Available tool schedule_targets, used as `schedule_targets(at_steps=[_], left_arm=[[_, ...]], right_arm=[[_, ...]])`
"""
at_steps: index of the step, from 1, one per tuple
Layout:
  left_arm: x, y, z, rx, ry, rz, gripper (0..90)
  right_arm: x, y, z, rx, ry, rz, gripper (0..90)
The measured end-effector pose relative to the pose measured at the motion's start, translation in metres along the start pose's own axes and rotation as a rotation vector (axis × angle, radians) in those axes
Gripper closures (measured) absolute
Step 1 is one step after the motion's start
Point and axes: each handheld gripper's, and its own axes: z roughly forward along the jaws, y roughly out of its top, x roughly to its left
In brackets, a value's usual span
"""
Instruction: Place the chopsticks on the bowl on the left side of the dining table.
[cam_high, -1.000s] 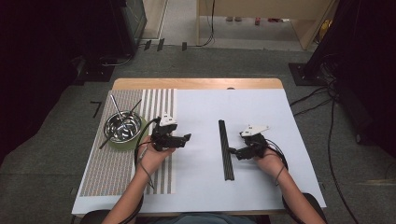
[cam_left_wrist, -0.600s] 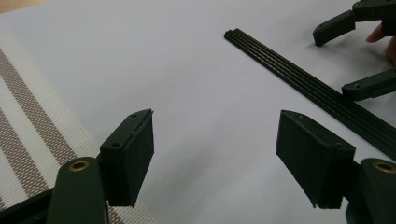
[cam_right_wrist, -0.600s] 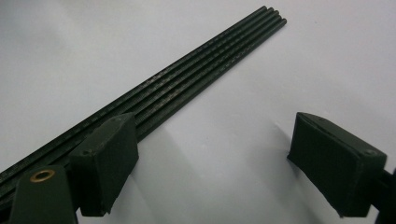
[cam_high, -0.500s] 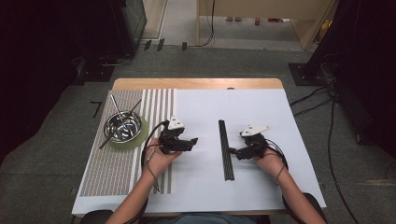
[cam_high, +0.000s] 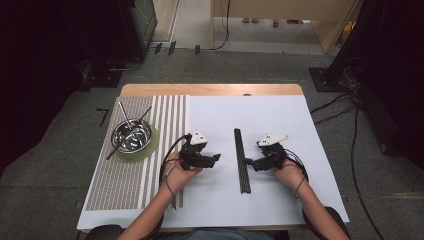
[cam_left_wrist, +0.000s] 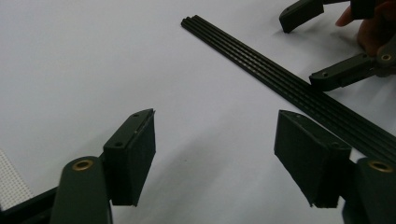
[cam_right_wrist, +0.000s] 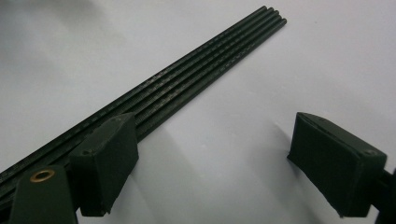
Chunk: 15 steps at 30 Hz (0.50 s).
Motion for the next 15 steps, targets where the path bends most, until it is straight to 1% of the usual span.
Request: schedule_targets(at_steps=[4,7,10,11,13,15], left_arm=[[-0.002,0.000,0.001,-0.007,-0.014,-0.005,31.5],[-0.006,0.000,0.002,-0.007,-0.012,0.009,29.6],[-0.009,0.000,0.004,-0.011,-0.020,0.017,27.6],[-0.009,0.000,0.004,-0.011,-0.016,0.019,27.5],[-0.010,0.000,0.005,-0.015,-0.023,0.007,27.5],[-0.011,0.000,0.007,-0.011,-0.023,0.011,27.5]], right_arm=[[0.000,0.000,0.000,0.000,0.001,0.000,15.1],[0.000,0.000,0.000,0.001,0.001,0.002,15.1],[0.000,0.000,0.000,0.001,0.000,0.002,15.1],[0.000,0.000,0.000,0.000,0.000,0.001,15.1],[0.000,0.000,0.000,0.000,0.000,0.001,15.1],[0.000,0.000,0.000,0.000,0.000,-0.001,15.1]])
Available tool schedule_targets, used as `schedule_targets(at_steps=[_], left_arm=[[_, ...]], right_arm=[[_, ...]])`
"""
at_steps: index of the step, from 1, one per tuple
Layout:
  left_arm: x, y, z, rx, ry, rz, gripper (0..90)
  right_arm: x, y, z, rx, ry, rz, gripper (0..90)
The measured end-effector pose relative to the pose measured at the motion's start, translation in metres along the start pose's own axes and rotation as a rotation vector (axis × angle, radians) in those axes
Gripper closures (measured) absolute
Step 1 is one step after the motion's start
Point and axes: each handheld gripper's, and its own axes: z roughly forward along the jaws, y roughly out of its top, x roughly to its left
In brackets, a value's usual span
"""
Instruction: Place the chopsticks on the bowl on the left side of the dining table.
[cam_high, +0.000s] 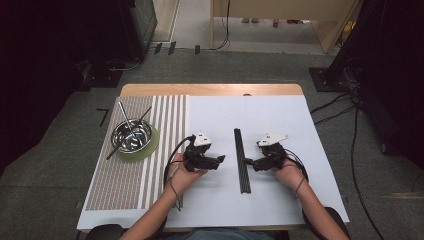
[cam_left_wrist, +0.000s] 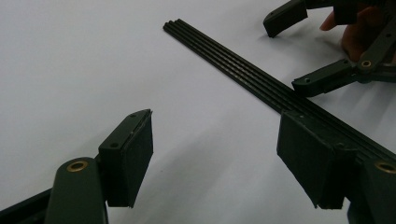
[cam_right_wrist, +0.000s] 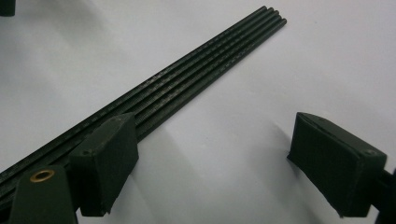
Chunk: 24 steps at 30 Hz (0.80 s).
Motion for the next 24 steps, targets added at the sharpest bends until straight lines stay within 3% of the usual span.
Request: schedule_targets(at_steps=[8,10,15,24], left_arm=[[-0.005,0.001,0.007,0.010,-0.020,0.013,28.1],[-0.007,0.002,0.010,0.012,-0.014,0.033,28.2],[-0.009,0.006,0.019,0.028,-0.040,0.045,28.6],[-0.011,0.009,0.030,0.023,-0.048,0.032,29.3]], right_arm=[[0.000,0.000,0.000,0.000,0.000,0.000,15.1],[0.000,0.000,0.000,-0.001,0.000,0.000,15.1],[0.000,0.000,0.000,-0.001,0.000,-0.001,15.1],[0.000,0.000,0.000,-0.001,0.000,-0.002,15.1]])
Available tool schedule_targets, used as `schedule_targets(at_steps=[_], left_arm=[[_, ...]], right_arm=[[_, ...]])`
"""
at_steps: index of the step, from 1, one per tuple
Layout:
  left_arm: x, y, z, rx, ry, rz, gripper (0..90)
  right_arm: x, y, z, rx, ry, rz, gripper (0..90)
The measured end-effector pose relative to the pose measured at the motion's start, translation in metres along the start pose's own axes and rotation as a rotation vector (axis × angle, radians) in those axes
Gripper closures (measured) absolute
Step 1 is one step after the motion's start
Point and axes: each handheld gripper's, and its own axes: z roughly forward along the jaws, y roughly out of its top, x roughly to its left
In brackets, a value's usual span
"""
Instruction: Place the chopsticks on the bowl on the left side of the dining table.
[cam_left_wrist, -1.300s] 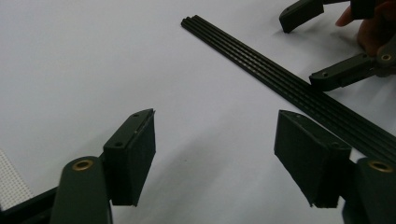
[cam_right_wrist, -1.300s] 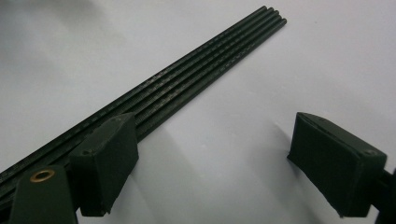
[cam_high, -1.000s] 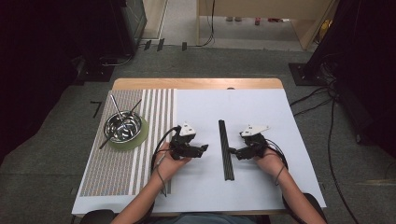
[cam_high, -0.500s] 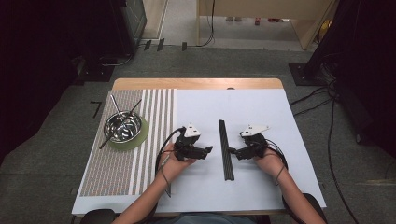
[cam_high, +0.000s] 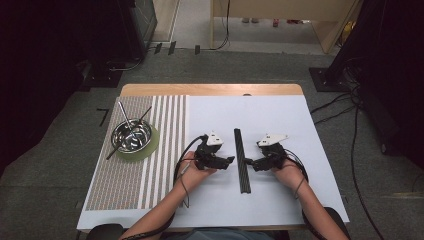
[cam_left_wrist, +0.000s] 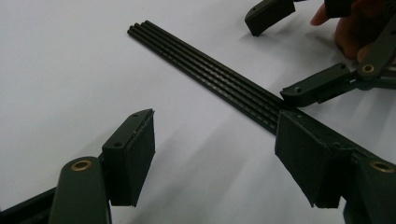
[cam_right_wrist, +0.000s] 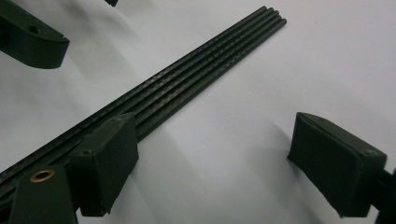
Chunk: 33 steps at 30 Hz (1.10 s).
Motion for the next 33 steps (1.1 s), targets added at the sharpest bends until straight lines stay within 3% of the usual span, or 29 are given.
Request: schedule_targets(at_steps=[16,24,28,33], left_arm=[[-0.010,0.000,0.008,-0.026,0.027,0.002,29.3],[-0.017,-0.003,0.014,-0.026,0.011,-0.012,29.3],[-0.022,-0.005,0.018,-0.018,0.016,0.008,29.2],[-0.023,-0.005,0.019,-0.019,0.016,0.002,29.3]], right_arm=[[0.000,0.000,0.000,0.001,0.000,0.001,15.1],[0.000,0.000,0.000,0.000,0.000,0.000,15.1],[0.000,0.000,0.000,0.000,0.000,0.000,15.1],[0.000,0.000,0.000,0.001,0.000,0.002,15.1]])
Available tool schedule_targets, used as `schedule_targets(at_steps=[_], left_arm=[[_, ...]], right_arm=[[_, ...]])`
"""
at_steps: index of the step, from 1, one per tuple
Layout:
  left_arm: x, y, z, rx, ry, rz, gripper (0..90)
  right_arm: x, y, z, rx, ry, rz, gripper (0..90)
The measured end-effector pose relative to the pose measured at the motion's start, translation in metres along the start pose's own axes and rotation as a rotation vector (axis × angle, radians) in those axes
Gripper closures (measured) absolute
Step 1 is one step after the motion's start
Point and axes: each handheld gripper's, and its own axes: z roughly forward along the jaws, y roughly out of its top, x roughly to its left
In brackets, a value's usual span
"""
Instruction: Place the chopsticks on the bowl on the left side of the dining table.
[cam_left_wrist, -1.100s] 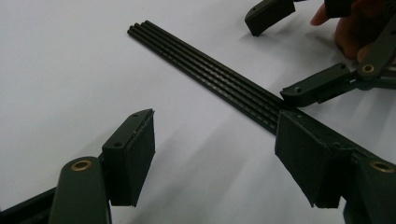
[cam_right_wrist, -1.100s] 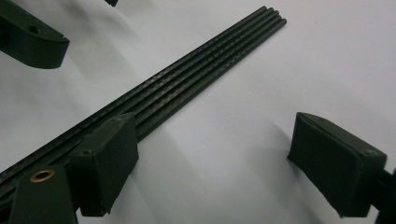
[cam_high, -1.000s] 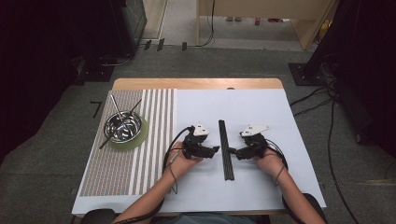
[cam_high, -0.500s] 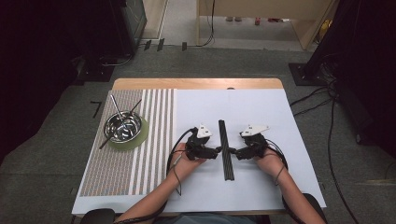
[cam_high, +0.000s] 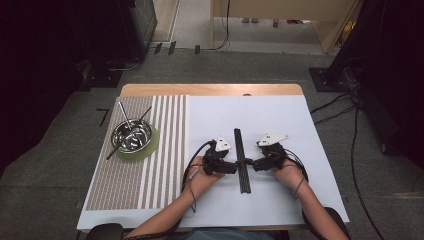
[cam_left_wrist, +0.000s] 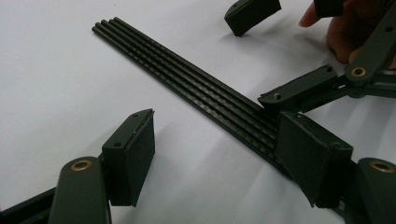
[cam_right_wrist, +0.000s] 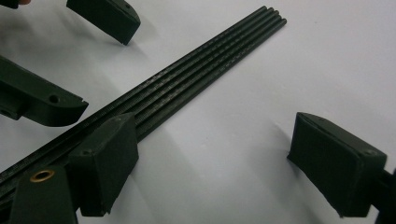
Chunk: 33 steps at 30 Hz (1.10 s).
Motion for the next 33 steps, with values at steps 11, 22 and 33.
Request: schedule_targets(at_steps=[11,22,33], left_arm=[[-0.0039,0.0004,0.0019,0.012,0.019,0.030,30.4],[-0.0073,0.0005,0.0033,0.022,0.015,0.039,30.1],[-0.0083,0.0004,0.0031,0.023,0.009,0.045,31.6]], right_arm=[[0.0001,0.0000,-0.0001,0.001,0.000,0.001,15.1],[0.0000,0.0001,-0.0001,0.001,0.000,0.001,15.1],[0.0001,0.0001,0.0000,0.001,0.000,0.000,15.1]])
